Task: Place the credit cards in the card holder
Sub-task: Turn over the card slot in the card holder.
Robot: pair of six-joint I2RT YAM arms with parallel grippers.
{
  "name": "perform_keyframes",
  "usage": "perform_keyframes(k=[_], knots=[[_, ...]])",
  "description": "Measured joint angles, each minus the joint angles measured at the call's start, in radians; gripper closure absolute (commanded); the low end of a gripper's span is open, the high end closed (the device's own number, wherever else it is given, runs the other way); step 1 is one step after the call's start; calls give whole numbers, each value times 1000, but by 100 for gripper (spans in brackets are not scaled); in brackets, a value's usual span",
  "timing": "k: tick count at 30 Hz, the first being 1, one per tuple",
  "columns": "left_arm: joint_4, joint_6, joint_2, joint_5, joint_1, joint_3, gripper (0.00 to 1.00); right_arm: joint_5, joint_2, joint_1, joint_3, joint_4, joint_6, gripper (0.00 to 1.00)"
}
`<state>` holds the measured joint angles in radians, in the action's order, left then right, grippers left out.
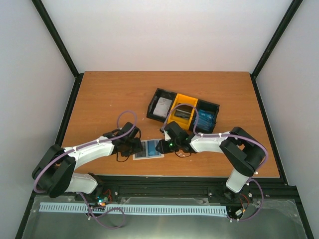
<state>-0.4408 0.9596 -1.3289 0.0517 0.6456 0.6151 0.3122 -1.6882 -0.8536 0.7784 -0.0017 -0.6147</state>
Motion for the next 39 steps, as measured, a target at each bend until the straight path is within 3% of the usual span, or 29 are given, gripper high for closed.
perform_keyframes(k=[8, 30, 39], knots=[[11, -3, 0, 6, 0, -12, 62, 44, -16, 0, 6, 24, -19, 78], [33, -12, -11, 27, -6, -14, 64, 179, -40, 0, 6, 130, -50, 69], [46, -20, -18, 33, -6, -14, 66, 199, -52, 0, 6, 177, -109, 70]])
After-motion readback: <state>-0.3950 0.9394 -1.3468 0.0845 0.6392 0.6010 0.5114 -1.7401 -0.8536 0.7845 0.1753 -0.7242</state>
